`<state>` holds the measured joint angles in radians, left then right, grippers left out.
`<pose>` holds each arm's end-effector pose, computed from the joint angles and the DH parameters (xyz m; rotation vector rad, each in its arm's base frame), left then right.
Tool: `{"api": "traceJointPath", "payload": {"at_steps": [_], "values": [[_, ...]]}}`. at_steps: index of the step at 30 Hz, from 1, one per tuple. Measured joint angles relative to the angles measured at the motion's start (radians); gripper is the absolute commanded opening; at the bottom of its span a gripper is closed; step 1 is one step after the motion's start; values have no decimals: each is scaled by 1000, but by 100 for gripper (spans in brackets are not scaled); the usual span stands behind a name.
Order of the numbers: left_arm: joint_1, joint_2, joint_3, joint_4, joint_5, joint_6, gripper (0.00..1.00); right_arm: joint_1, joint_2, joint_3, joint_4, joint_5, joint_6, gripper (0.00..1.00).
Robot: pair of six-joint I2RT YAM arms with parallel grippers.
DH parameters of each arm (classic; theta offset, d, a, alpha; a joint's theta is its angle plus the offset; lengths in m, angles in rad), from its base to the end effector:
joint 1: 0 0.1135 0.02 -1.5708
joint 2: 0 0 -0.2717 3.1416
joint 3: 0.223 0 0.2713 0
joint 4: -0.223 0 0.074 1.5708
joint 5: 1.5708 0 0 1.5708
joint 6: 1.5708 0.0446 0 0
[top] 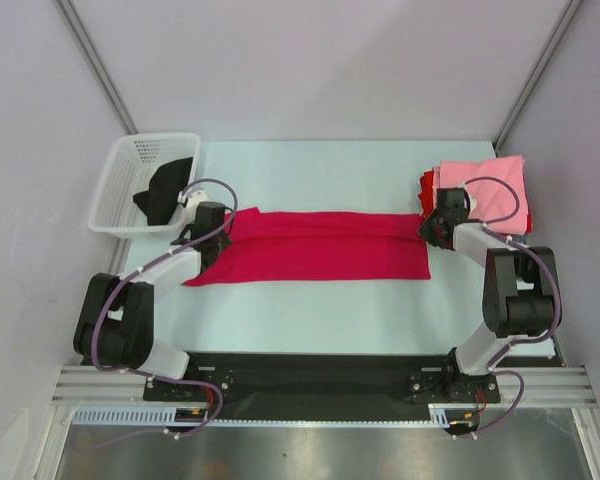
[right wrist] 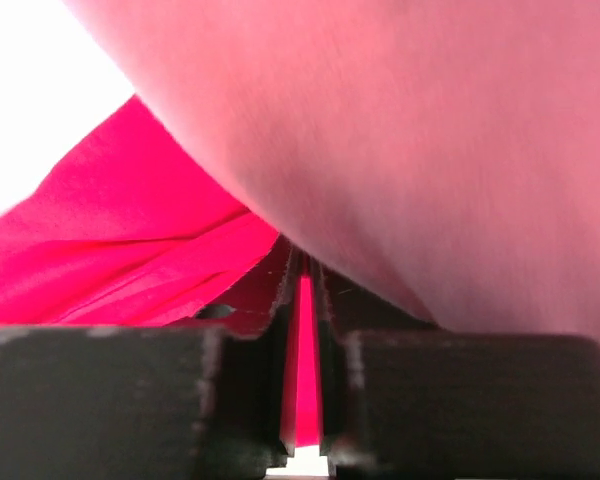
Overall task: Fold and stack the t-shirts
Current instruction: Fold the tshirt
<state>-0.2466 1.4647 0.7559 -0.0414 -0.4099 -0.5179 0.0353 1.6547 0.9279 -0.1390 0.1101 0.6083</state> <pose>0.3100 -0.0597 0.1787 -0.5032 2.1902 0.0685 0.3570 0.0077 0.1632 0.7355 2.3219 0.1560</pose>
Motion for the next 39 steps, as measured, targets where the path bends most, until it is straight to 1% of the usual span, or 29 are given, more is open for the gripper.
{"api": "traceJointPath", "payload": {"at_steps": [5, 7, 8, 9, 10, 12, 14, 15, 16, 18, 21, 22, 25, 29, 32, 34, 37, 39], "values": [[2, -8, -31, -15, 31, -54, 0, 0, -42, -37, 20, 14, 16, 13], [2, -8, -54, -13, 38, -74, 0, 0, -66, -63, 34, 22, 22, 18], [3, -9, -64, -13, 40, -81, 1, 0, -73, -70, 34, 25, 24, 29], [3, -9, -76, -13, 40, -87, 2, 0, -80, -76, 37, 27, 30, 35], [3, -10, -85, -14, 40, -93, 10, 1, -85, -77, 40, 33, 32, 38], [3, -15, -94, -18, 40, -102, 14, 6, -95, -79, 43, 43, 31, 40], [3, -29, -97, -21, 36, -106, 21, 18, -109, -85, 47, 61, 31, 42], [3, -42, -100, -22, 29, -109, 23, 31, -123, -91, 49, 74, 27, 42], [3, -56, -103, -23, 23, -110, 28, 42, -137, -96, 47, 87, 25, 42], [3, -92, -108, -25, 10, -111, 34, 72, -165, -97, 44, 111, 17, 41], [3, -147, -117, -25, -7, -111, 37, 143, -196, -87, 45, 133, 4, 39], [3, -170, -121, -26, -8, -111, 41, 171, -197, -77, 45, 140, 1, 39], [3, -223, -124, -29, -5, -110, 46, 232, -197, -55, 44, 148, -2, 38], [3, -263, -124, -23, 19, -108, 51, 247, -182, -26, 43, 149, 0, 34], [2, -252, -123, -4, 51, -108, 54, 235, -130, 1, 40, 160, 2, 28], [1, -213, -110, 11, 66, -109, 55, 223, -77, 19, 31, 171, 5, 27], [0, -124, -81, 35, 86, -113, 54, 207, -2, 37, 2, 198, 13, 25], [1, -66, -68, 43, 99, -123, 52, 197, 33, 40, -32, 219, 18, 21]]}}
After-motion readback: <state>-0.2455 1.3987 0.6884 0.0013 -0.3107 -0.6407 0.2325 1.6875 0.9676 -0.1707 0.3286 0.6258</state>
